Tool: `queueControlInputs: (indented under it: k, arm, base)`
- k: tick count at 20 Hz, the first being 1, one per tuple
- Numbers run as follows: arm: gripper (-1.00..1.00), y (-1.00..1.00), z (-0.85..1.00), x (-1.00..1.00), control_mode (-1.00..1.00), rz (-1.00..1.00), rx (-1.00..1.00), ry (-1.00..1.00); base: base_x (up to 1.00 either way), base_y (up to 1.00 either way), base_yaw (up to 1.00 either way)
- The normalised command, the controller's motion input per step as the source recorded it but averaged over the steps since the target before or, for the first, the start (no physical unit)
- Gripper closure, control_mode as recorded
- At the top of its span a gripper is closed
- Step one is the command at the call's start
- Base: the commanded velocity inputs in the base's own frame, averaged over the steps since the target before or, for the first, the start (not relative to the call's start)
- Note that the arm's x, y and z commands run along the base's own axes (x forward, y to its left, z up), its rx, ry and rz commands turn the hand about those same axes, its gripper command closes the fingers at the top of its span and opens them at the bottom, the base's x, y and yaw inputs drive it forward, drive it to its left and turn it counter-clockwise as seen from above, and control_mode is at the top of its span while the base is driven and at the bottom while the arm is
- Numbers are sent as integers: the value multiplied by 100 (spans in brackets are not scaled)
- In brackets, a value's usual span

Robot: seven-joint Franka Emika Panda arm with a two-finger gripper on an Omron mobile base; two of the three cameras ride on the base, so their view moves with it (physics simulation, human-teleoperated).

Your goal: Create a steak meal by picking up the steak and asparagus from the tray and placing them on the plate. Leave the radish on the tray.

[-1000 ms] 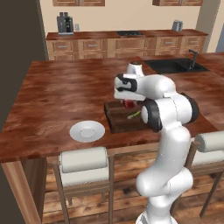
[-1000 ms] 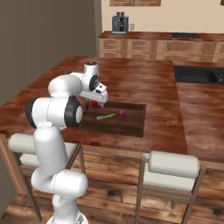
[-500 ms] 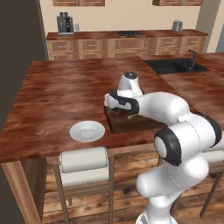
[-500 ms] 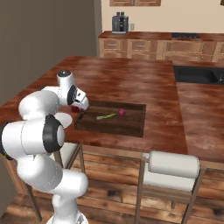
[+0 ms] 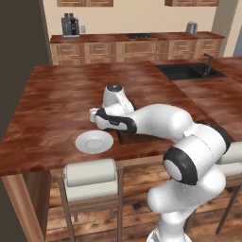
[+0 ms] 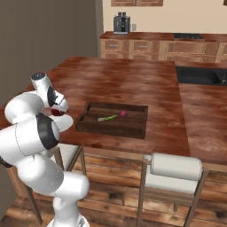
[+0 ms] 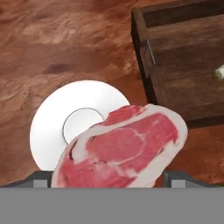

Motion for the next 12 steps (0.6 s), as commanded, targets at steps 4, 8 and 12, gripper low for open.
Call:
queueControlInputs:
  k: [4,8,12]
  arm:
    - [100,69,-19,9,-100,1,-8,14]
    - [100,51,-36,19,-100,1,-6,8]
    - [100,41,-43,26,-100,0,-4,5]
  base:
    - [0,0,0]
    - [0,0,0]
    - [0,0,0]
